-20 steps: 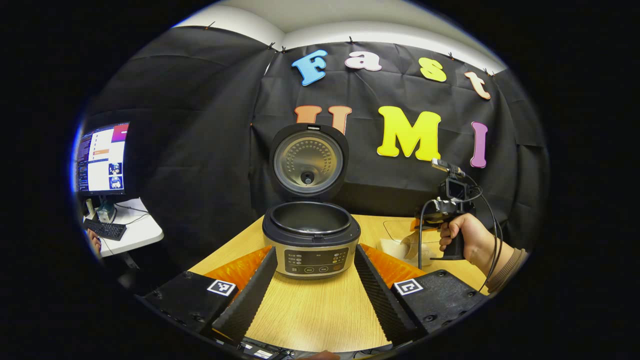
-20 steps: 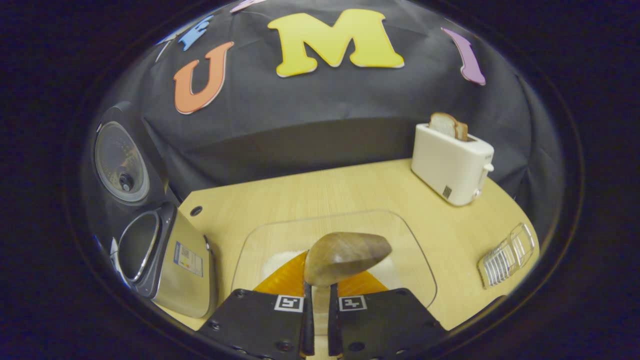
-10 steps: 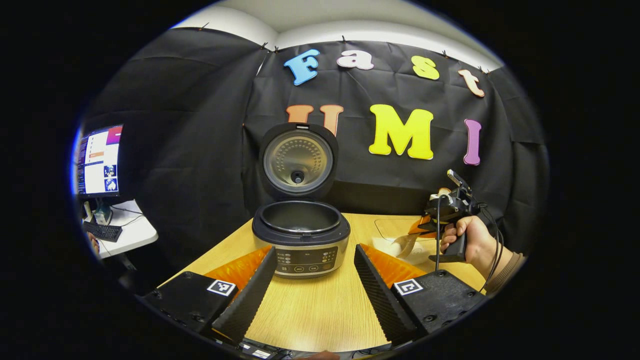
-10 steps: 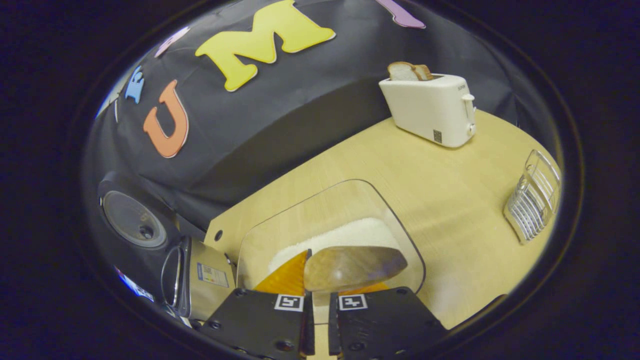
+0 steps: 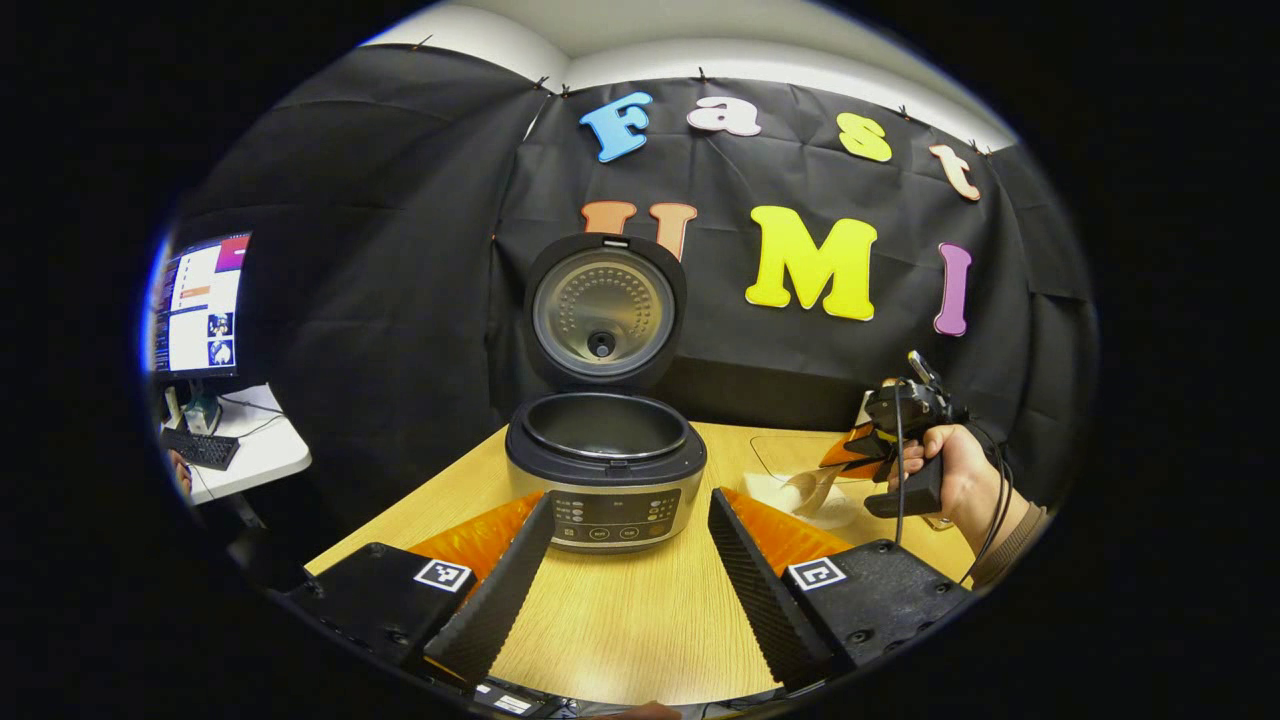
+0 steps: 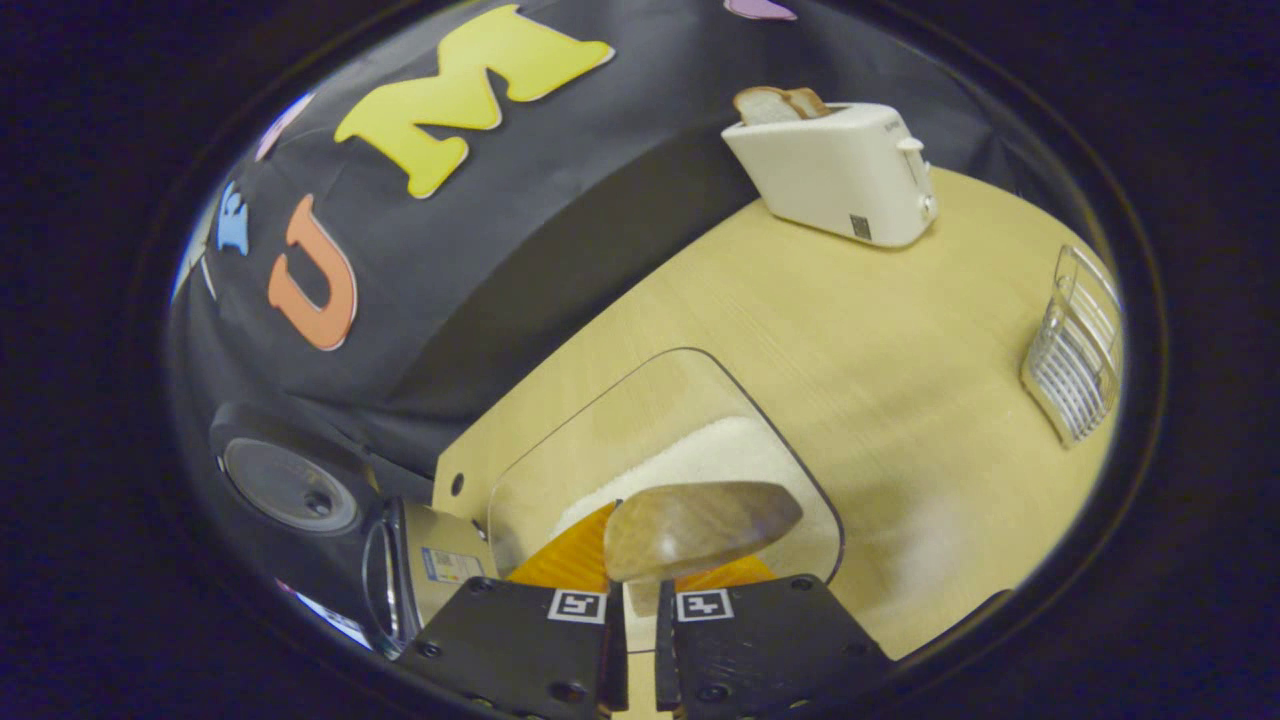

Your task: Close the left gripper, press the button to open the rice cooker; take a wooden spoon from the chopstick holder with the right hand, scoop a spoonful of rice and pour it into the rice cooker, then put the wooden spoon back into the chopstick holder.

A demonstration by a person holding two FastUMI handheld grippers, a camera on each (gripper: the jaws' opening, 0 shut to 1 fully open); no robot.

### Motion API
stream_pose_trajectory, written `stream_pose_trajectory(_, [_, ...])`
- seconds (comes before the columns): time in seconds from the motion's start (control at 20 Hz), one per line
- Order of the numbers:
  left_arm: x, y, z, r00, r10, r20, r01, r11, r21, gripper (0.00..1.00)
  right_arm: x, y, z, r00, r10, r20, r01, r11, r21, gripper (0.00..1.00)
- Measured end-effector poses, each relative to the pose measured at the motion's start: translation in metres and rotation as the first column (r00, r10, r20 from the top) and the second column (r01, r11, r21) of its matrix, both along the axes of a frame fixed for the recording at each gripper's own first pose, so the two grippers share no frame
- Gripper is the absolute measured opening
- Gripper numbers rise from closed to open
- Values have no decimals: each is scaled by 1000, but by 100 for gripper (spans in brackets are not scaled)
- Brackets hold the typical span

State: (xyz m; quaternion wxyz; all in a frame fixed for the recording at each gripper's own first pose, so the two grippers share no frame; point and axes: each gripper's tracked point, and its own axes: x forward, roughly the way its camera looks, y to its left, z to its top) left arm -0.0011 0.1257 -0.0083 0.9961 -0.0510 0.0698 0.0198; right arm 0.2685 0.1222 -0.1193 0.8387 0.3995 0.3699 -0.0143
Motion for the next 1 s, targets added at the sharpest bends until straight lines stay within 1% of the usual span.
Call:
stream_pose_trajectory(0.1, [0,2,-1,1000,3,-3,-3,1000,-9,99,2,0,5,999,-37,8,36,996,87,11])
stream_pose_trajectory(0.2, [1,3,-2,1000,3,-7,-3,1000,-16,99,3,-1,6,998,-60,16,57,990,127,11])
stream_pose_trajectory(0.25, [1,3,-2,1000,3,-7,-3,1000,-18,99,3,1,7,997,-76,15,73,983,168,11])
stream_pose_trajectory(0.3, [2,4,-3,1000,3,-6,-3,1000,-20,99,4,2,9,996,-90,10,85,973,216,11])
stream_pose_trajectory(0.4, [2,4,-4,1000,3,-8,-3,1000,-23,99,3,6,13,993,-114,-6,110,937,332,11])
stream_pose_trajectory(0.5, [3,3,-4,1000,-1,-10,1,1000,-23,99,4,2,16,990,-138,-11,132,909,395,11])
stream_pose_trajectory(0.65, [4,4,-6,1000,2,-16,-2,1000,-12,99,5,-11,24,980,-200,-17,186,871,456,11])
stream_pose_trajectory(0.85, [3,7,-6,1000,11,-21,-11,1000,-10,99,6,-30,56,968,-251,26,208,850,484,11])
stream_pose_trajectory(0.95, [0,14,-2,1000,29,-11,-29,1000,-2,99,3,-32,77,964,-259,54,200,847,493,12])
stream_pose_trajectory(1.0, [-1,16,-2,999,34,-8,-34,999,3,99,0,-30,87,964,-256,66,192,849,492,11])
